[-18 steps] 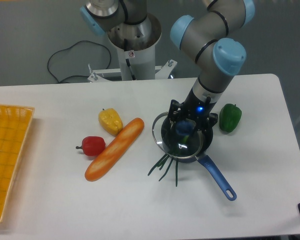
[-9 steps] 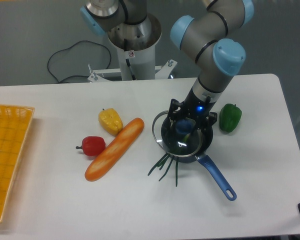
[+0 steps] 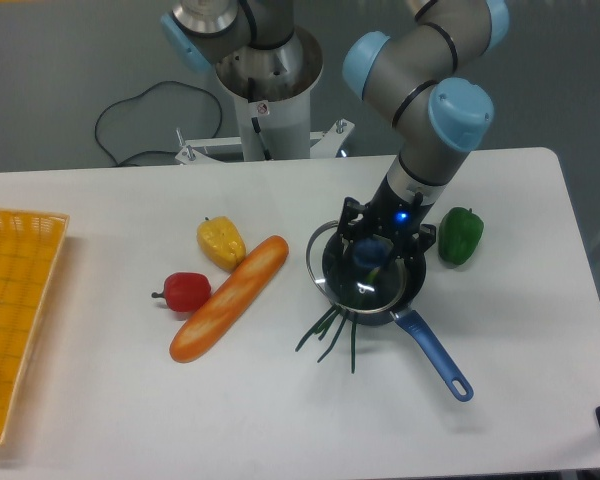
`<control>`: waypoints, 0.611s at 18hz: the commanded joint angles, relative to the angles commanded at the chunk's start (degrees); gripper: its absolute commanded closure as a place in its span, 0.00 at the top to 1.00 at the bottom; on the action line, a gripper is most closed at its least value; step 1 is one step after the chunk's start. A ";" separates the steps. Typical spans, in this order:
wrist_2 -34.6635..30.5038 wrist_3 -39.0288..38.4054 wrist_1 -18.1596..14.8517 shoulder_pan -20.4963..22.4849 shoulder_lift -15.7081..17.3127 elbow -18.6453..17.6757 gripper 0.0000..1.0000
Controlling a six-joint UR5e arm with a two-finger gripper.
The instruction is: Close the pot lid
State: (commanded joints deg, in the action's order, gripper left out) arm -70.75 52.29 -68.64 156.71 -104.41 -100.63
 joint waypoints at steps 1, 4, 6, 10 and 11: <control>0.00 0.00 0.09 0.00 -0.09 -0.09 0.60; -0.09 0.00 0.09 0.00 -0.17 -0.09 0.60; -0.09 0.00 0.09 0.00 -0.18 -0.35 0.60; -0.09 0.00 0.09 -0.09 -0.18 -0.44 0.60; -0.09 0.00 0.09 -0.09 -0.18 -0.53 0.60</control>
State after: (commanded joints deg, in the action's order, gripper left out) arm -70.84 52.29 -68.55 156.62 -104.59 -101.16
